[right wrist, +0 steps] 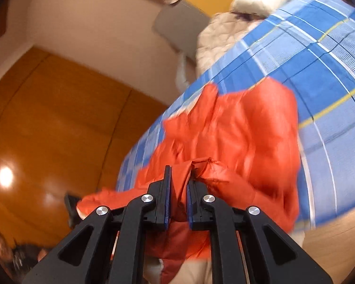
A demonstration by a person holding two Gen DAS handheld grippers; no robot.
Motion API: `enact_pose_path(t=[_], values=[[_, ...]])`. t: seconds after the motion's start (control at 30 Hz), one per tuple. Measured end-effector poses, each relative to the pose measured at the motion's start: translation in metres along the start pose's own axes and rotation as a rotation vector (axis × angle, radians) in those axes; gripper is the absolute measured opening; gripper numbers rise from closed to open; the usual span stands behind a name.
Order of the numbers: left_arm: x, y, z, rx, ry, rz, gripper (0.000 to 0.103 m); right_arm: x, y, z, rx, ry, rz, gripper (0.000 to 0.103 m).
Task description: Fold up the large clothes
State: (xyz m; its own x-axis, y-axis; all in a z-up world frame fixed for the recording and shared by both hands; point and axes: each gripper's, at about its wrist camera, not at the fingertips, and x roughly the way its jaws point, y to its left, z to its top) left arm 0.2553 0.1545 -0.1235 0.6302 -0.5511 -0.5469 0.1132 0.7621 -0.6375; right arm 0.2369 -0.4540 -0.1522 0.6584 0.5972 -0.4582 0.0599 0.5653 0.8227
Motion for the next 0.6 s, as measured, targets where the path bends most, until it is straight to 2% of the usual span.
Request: enact_pose_path(t=[0.23,0.33,0.4,0.5,0.6], values=[[0.062,0.013,0.012,0.04,0.011,0.162,0.009,0.053,-0.042,0.039,0.089,-0.028,-0.147,0.01],[0.09,0.02,0.015,0.048,0.031,0.205,0.009,0.071,-0.051,0.044,0.096,-0.04,-0.169,0.01],[0.103,0.026,0.017,0.042,0.041,0.233,0.012,0.077,-0.055,0.046,0.12,-0.056,-0.146,0.011],[0.113,0.036,0.017,-0.015,0.047,0.215,0.015,0.077,-0.063,0.051,0.202,-0.078,-0.071,0.025],[0.106,0.043,0.016,-0.075,0.024,0.15,0.028,0.064,-0.054,0.055,0.182,-0.125,-0.042,0.044]])
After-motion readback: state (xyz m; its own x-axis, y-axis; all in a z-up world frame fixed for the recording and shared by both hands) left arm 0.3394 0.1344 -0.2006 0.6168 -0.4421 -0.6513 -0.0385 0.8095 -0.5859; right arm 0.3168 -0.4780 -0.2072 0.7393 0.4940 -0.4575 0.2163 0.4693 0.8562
